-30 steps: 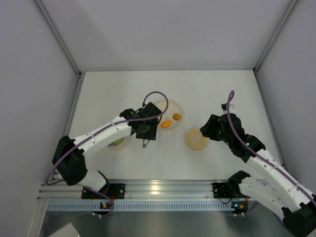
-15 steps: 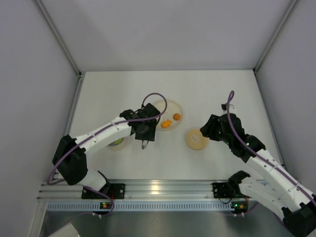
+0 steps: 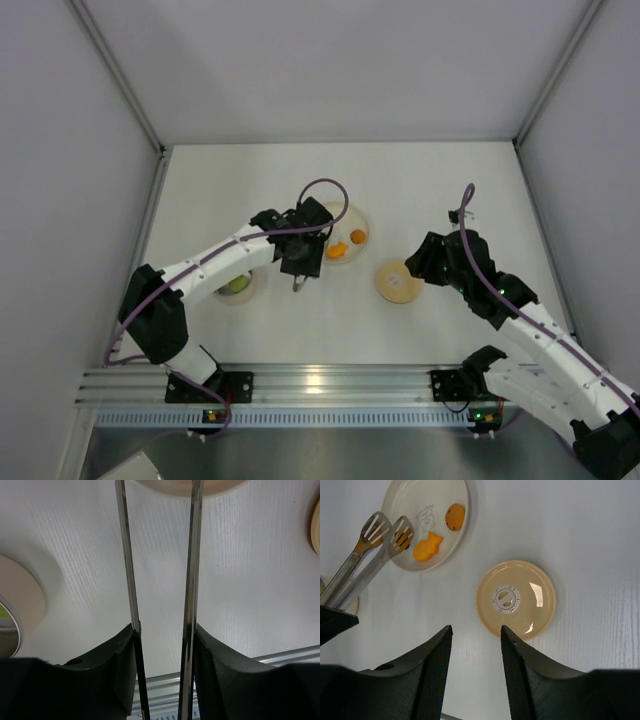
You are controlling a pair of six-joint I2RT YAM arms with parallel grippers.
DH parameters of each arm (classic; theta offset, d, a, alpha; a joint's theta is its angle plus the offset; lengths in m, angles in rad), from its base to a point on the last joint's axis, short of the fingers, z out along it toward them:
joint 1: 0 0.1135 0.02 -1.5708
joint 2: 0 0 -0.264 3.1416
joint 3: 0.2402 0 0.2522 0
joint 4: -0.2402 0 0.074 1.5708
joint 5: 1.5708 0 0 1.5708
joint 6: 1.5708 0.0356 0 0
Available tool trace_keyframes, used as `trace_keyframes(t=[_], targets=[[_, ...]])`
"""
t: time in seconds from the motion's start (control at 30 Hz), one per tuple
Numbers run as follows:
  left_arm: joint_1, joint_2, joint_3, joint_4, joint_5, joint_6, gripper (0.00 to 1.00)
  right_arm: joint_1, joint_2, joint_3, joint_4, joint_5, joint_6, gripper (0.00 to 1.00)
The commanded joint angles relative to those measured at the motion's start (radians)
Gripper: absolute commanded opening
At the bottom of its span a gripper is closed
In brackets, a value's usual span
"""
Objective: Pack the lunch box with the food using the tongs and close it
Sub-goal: Pick up the fake food from the plate.
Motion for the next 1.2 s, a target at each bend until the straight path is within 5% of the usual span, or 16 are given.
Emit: trace_keyframes(t=[0.0,1.17], targets=[[0.011,0.010,0.069,-0.040,0.007,0.022,0.48,0.019,-0.023,0.017,-0.008,0.014,-0.010,0.44],[0.100,0.037,0.061,-0.064,0.123,0.049,0.48,0.018,-0.043,0.014,-0.014,0.010,-0.010,0.44]])
